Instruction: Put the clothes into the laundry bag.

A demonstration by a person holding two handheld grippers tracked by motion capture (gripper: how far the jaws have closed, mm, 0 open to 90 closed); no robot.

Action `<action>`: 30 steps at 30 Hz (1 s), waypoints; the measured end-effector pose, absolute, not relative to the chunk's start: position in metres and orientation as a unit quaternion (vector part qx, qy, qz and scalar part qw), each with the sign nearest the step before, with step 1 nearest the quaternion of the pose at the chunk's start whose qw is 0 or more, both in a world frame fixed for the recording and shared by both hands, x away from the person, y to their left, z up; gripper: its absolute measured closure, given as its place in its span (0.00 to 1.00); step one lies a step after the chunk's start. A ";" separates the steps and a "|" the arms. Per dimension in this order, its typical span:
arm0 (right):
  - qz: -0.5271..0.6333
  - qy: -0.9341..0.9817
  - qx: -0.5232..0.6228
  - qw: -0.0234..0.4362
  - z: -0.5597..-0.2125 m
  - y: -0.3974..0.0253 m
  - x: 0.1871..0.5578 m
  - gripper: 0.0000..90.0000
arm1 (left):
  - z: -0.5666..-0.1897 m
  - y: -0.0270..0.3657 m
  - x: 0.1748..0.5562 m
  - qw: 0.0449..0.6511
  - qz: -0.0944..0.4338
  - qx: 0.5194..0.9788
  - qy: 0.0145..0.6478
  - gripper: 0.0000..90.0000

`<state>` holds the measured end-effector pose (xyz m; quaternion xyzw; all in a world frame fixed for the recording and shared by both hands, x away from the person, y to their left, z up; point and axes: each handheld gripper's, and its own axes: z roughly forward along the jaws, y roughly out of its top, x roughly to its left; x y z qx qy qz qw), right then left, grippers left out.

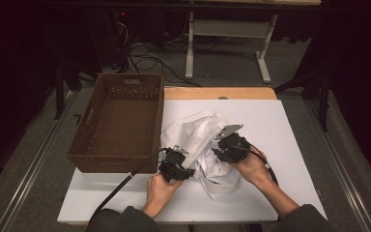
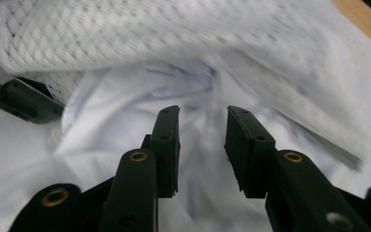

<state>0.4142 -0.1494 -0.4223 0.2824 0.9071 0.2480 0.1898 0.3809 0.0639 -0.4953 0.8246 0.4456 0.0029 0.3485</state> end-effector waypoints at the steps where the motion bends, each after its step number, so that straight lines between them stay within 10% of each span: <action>1: 0.253 0.904 0.286 0.194 -0.421 -0.156 0.414 0.75 | -0.496 0.064 0.381 0.346 0.002 0.827 0.443 0.80; 10: 0.265 0.863 0.374 0.211 -0.411 -0.208 0.428 0.78 | -0.497 0.055 0.381 0.330 0.012 0.837 0.436 0.71; 19: 0.216 0.842 0.457 0.191 -0.446 -0.245 0.457 0.73 | -0.501 0.053 0.383 0.326 0.007 0.846 0.422 0.95; 30: 0.190 0.858 0.455 0.143 -0.478 -0.239 0.474 0.68 | -0.499 0.055 0.383 0.322 0.009 0.849 0.419 0.99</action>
